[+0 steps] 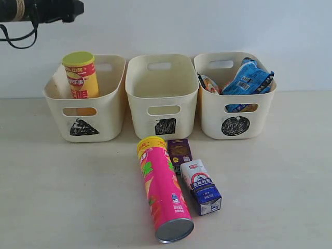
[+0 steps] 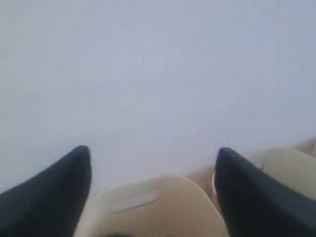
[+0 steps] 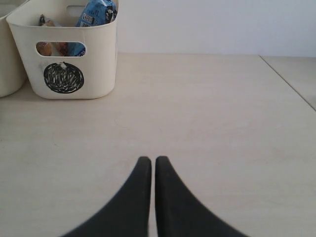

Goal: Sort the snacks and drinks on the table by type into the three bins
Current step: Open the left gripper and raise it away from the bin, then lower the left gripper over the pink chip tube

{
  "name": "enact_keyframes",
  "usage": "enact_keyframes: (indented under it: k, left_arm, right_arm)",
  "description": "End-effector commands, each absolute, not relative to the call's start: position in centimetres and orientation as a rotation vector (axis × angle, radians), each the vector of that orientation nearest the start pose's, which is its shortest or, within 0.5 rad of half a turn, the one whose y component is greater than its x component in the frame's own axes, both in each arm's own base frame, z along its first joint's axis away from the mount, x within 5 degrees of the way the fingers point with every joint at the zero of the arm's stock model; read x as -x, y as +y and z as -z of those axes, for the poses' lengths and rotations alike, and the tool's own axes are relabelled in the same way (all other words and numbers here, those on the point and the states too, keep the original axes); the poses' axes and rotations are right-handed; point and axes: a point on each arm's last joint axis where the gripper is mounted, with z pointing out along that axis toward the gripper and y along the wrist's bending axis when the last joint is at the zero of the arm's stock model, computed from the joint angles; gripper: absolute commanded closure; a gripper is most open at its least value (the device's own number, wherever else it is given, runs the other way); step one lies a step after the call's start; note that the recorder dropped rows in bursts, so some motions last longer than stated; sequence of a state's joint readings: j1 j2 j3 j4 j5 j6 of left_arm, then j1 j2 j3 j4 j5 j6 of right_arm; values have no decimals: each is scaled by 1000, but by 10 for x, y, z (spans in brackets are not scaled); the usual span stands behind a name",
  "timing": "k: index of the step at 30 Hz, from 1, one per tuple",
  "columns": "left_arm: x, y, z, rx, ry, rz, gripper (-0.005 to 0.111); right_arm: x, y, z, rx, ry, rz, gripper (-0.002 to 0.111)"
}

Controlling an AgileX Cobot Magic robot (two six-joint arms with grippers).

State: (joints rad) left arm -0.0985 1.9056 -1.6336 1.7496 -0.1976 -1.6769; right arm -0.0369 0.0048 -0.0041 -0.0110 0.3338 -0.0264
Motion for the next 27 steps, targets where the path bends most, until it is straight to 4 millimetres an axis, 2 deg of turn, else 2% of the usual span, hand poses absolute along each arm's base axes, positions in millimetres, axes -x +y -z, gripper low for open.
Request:
enact_keyframes:
  k: [1,3,4,8,13,16,19,20,22,27]
  left_arm:
    - [-449,-60,-350,-340,1721,83,72]
    - [-446,-54,-352,-408,1698,-66,96]
    - [-444,-50,-353,-454,1684,-160,102]
    - [-442,-32,-359,-466,1661,-475,103]
    - [-430,-6,-362,-235,1716,-701,103]
    - [-424,0,-353,-177,1854,-711,103]
    - [-416,-6,-343,-266,2032,-625,103]
    - [-409,-12,-345,-263,2088,-500,103]
    - [-393,-18,-357,-263,2140,-363,103]
    - [-344,-44,-382,-350,2158,-215,103]
  right_arm:
    - [-54,-2,-183,-5,1814,57,108]
    - [-54,-2,-183,-5,1814,57,108]
    - [-54,-2,-183,-5,1814,57,108]
    - [-54,-2,-183,-5,1814,57,108]
    - [-54,-2,-183,-5,1814,57,108]
    - [-54,-2,-183,-5,1814,57,108]
    - [-54,-2,-183,-5,1814,57,108]
    - [-54,-2,-183,-5,1814,57,108]
    - [-54,-2,-183,-5,1814,57,108]
    - [-54,-2,-183,-5,1814,57,108]
